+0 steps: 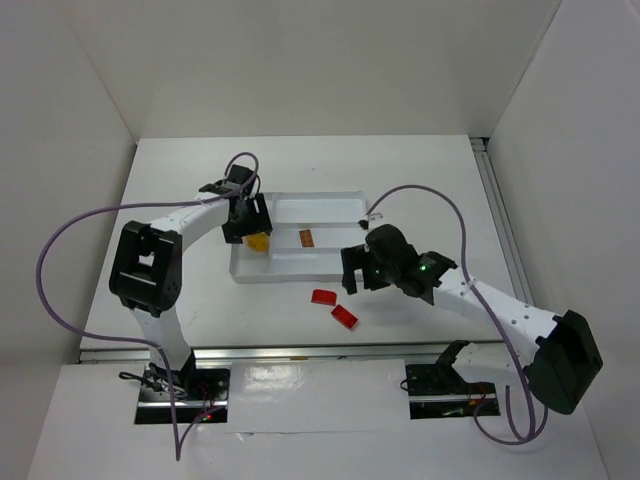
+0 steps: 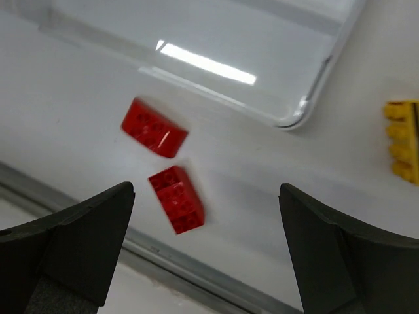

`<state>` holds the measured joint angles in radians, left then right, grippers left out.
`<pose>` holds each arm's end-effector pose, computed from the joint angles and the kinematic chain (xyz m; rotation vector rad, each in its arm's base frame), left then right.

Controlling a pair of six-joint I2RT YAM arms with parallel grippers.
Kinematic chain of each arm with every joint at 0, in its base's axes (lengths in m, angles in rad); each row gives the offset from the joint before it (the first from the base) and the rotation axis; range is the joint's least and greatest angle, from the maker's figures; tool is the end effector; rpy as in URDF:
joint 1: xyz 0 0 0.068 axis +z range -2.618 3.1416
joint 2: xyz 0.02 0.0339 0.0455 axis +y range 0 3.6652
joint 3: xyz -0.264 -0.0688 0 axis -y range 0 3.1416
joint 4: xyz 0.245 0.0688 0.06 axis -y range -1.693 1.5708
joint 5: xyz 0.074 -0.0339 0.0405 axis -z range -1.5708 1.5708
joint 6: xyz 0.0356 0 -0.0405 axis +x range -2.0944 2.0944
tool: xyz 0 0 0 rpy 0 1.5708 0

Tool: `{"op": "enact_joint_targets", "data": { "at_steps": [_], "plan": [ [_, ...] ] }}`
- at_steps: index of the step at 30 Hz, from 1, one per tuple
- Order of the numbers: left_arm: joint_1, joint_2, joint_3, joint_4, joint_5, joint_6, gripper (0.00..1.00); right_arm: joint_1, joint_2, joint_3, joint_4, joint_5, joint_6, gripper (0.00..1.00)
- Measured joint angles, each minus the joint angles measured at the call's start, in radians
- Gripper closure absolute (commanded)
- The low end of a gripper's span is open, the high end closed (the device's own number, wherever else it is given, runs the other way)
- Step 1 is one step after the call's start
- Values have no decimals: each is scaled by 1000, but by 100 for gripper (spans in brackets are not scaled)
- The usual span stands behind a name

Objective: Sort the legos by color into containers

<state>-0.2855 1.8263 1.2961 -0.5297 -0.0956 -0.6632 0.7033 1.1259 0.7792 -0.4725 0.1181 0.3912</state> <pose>0.3674 -0.1043 0.2013 -0.5275 2.5842 -0.2024 0.1796 0.1468 0.2451 -0.3197 2.3947 0.3739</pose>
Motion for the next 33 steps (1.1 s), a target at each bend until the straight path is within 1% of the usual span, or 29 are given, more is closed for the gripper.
{"op": "enact_joint_targets", "data": {
  "at_steps": [1, 5, 7, 13, 15, 16, 18, 19, 20, 21, 23, 24, 25, 29, 33],
  "plan": [
    [1, 1, 0, -2, 0, 7, 1, 28, 13, -1, 0, -34, 0, 3],
    [2, -28, 0, -3, 12, 10, 0, 135, 107, 0, 4, -69, 0, 5],
    [-2, -58, 2, -11, 21, 9, 0, 183, 173, 0, 0, -64, 0, 8],
    [-5, -163, 77, -48, 61, 12, 0, 257, 324, 8, -8, -42, -8, 8],
    [-5, -198, 108, -57, 73, 14, 0, 288, 356, 22, -14, -22, -15, 17],
    [-5, -213, 124, -63, 76, 15, 0, 302, 372, 29, -14, -11, -18, 24],
    [-5, -238, 154, -73, 80, 28, 0, 323, 396, 41, -14, 9, -22, 43],
    [-5, -246, 169, -80, 82, 31, 1, 332, 406, 45, -15, 21, -21, 49],
    [-5, -251, 184, -92, 83, 32, 1, 340, 412, 47, -14, 32, -16, 49],
    [-5, -255, 200, -102, 84, 33, 1, 345, 417, 47, -14, 42, -12, 60],
    [-5, -257, 225, -122, 84, 34, 1, 349, 419, 47, -14, 53, -12, 61],
    [-5, -260, 234, -130, 85, 35, 1, 350, 419, 48, -14, 56, -8, 69],
    [-5, -264, 242, -140, 86, 36, 1, 350, 419, 50, -16, 59, -7, 75],
    [-5, -275, 283, -187, 82, 47, 0, 351, 367, 62, -36, 63, -7, 75],
    [-5, -298, 313, -211, 71, 60, 0, 346, 201, 109, -78, 119, -7, 71]
  ]
}}
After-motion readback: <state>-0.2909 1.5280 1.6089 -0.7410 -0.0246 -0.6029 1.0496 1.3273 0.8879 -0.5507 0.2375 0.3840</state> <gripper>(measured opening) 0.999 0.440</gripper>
